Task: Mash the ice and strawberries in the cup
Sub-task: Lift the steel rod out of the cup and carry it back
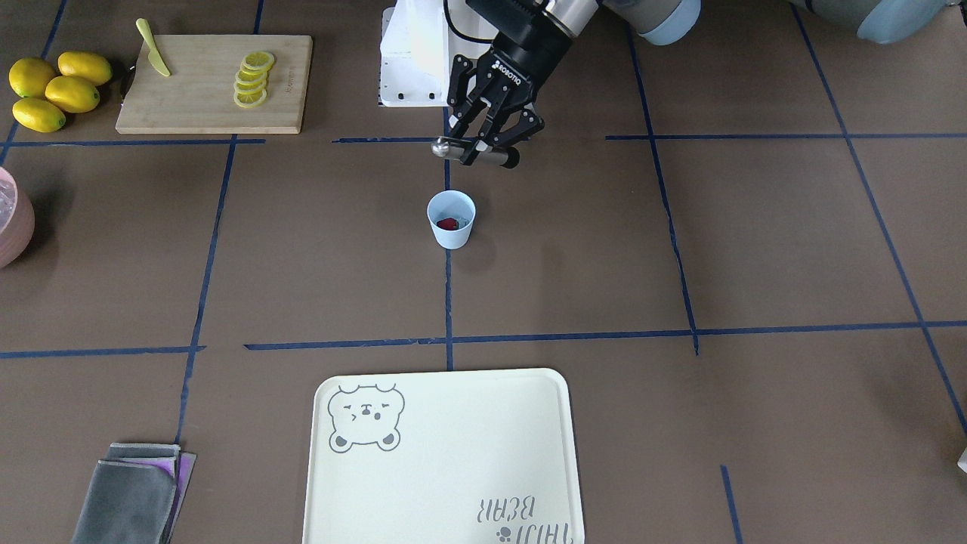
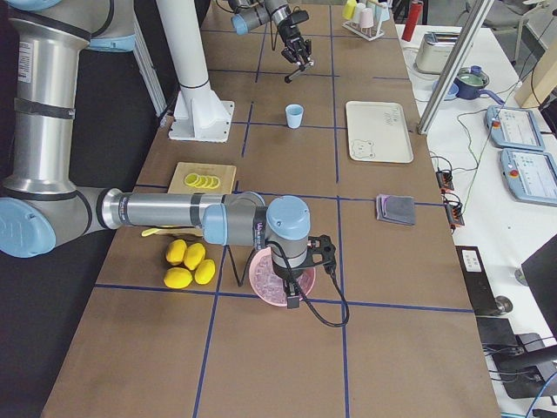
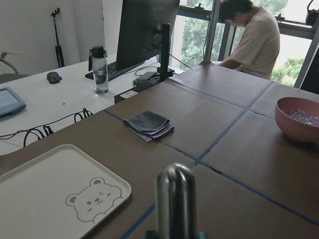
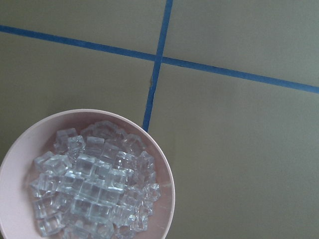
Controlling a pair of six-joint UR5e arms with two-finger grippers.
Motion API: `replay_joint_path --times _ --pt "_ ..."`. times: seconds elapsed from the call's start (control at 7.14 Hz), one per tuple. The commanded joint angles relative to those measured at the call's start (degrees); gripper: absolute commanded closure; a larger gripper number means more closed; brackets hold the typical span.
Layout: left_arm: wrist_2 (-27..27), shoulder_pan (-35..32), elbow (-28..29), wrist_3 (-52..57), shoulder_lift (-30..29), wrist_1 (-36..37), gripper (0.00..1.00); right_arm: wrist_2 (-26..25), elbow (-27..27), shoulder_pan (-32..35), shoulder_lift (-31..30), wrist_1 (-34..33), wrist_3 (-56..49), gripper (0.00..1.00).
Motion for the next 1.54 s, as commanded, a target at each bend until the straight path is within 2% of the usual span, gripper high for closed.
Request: replay_joint_path --times 0.0,0.14,0.28,0.42,0.84,1.12,1.4 --pt "-7.51 -5.42 -0.72 -0.74 2.0 15.49 1.0 0.04 0.0 -0.07 0.24 0.0 0.01 0.01" --pt "-10.09 -9.63 -1.07 -0.83 4.54 22.26 0.97 0.04 -0.09 -0.07 0.25 0.0 0.01 0.01" --pt "-10.46 -12.9 -1.16 -0.31 8.13 27.29 0.95 0.04 -0.09 -0.07 0.25 0.0 0.01 0.01" --pt "-10.38 -15.89 -0.82 -0.31 11.64 28.82 0.95 0.04 -0.09 -0.07 0.25 0.0 0.01 0.01" --pt "-12.29 -23.19 5.93 -4.52 21.84 27.87 0.95 0.04 -0.26 -0.16 0.25 0.0 0.01 0.01" --pt "-19.22 -28.72 13.48 -3.82 23.97 27.26 0.95 0.04 -0.26 -0.16 0.25 0.0 0.01 0.01" --pt "-23.1 -30.32 18.32 -3.73 26.87 19.38 0.95 0.04 -0.26 -0.16 0.25 0.0 0.01 0.01"
